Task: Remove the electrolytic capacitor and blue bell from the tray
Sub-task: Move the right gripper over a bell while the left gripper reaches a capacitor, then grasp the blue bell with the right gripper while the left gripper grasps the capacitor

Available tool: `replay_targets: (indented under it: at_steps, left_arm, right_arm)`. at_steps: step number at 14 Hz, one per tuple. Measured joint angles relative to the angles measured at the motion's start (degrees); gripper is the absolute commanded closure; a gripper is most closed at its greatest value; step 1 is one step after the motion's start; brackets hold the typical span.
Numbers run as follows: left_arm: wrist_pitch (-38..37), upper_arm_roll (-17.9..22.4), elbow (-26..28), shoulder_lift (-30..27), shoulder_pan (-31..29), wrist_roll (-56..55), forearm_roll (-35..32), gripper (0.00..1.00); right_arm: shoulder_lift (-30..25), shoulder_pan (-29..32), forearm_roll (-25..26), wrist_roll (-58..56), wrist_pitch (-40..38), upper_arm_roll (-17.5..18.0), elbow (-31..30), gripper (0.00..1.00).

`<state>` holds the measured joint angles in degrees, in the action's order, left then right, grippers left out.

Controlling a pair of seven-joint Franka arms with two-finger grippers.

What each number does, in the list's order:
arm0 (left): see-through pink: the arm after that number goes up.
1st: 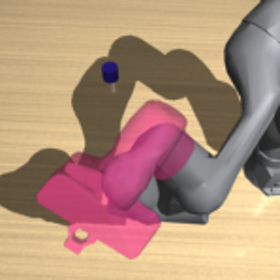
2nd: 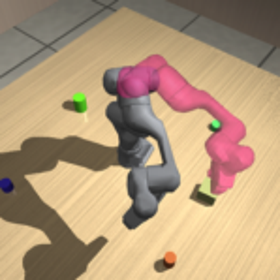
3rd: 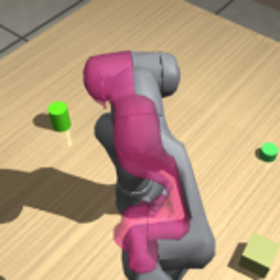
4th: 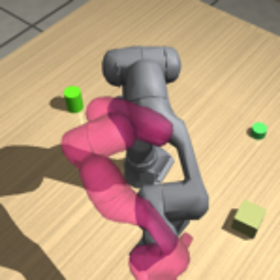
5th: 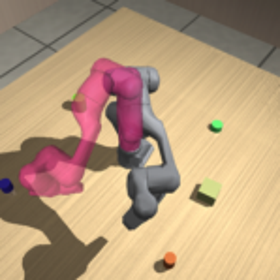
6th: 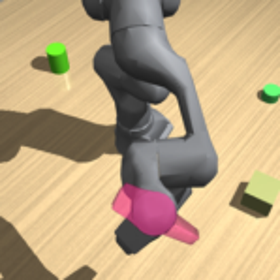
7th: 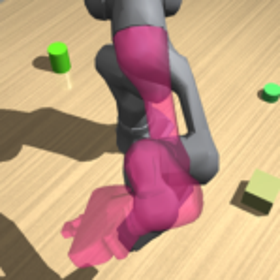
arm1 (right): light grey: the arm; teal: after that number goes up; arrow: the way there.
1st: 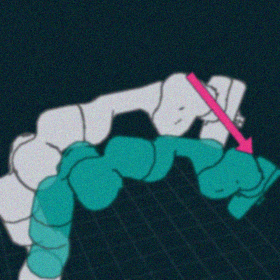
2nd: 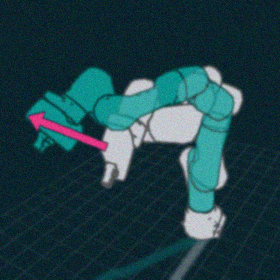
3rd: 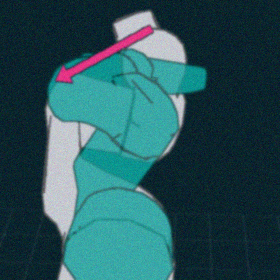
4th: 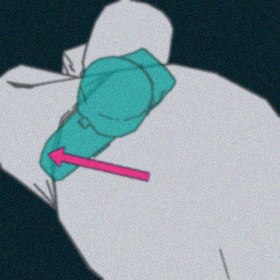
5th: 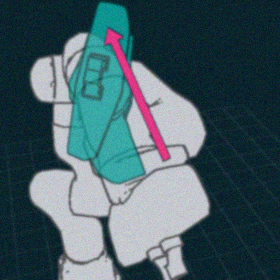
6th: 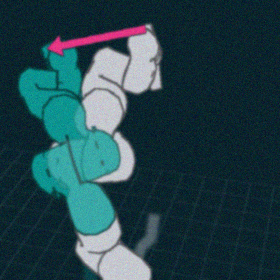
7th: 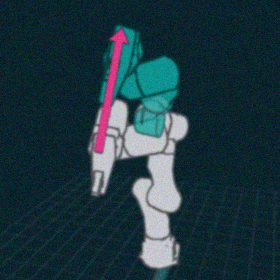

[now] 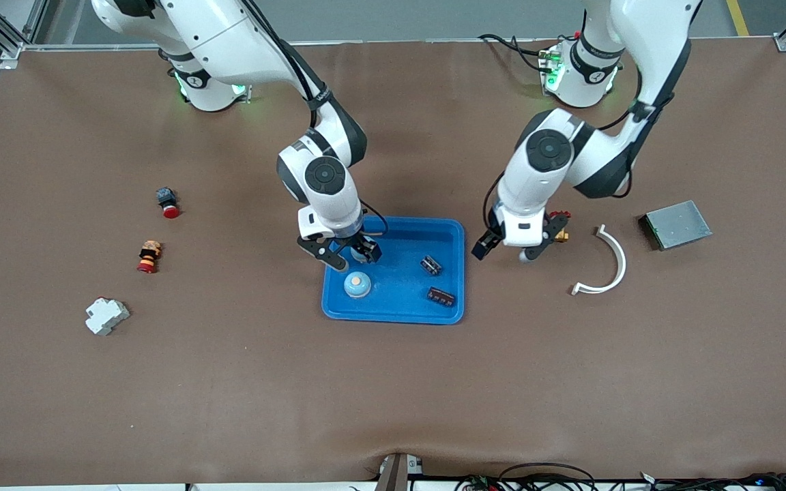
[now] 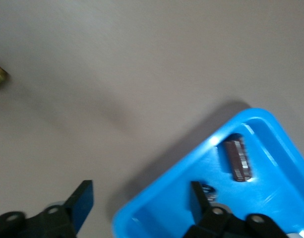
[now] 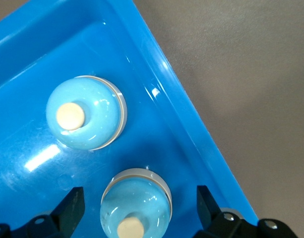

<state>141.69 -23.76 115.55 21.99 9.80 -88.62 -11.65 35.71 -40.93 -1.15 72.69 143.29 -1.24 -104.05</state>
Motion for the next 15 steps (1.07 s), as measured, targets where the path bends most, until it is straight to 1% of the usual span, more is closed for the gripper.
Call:
replay_targets:
  at_steps: [1,2,5,8,11,12,13,15]
  left_arm:
    - [0.0,0.0,-2.9,2.5,1.5,-3.4,-0.9,0.35]
    - [0.0,0.0,-5.7,5.1,2.9,-6.3,-1.6,0.38]
    - [0.0,0.2,-12.1,12.0,5.6,-11.5,-4.3,0.41]
    - [0.0,0.2,-15.4,16.6,6.6,-13.1,-5.4,0.42]
    - [0.0,0.6,-18.3,19.1,8.0,-14.0,-5.5,0.43]
    - [0.0,1.2,-19.1,19.6,8.8,-14.0,-5.5,0.43]
    - [0.0,1.9,-19.8,20.0,9.7,-14.1,-5.5,0.43]
    - [0.0,3.8,-20.8,21.0,11.9,-14.8,-5.5,0.43]
  right_arm:
    - [0.3,0.0,0.0,0.0,0.0,0.0,0.1,0.00]
    - [0.6,-0.1,0.0,0.0,0.0,0.0,0.3,0.00]
    - [1.0,-0.4,0.0,0.2,0.0,0.0,0.6,0.00]
    - [1.1,-1.0,0.0,1.3,0.0,0.0,1.0,0.00]
    - [1.9,-1.4,0.0,1.9,0.0,0.0,1.6,0.00]
    - [2.3,-1.4,0.0,2.0,0.0,0.0,1.8,0.17]
    - [2.5,-1.4,0.0,2.0,0.0,0.0,1.9,0.37]
    - [2.6,-1.5,0.0,2.0,0.0,0.0,2.1,0.88]
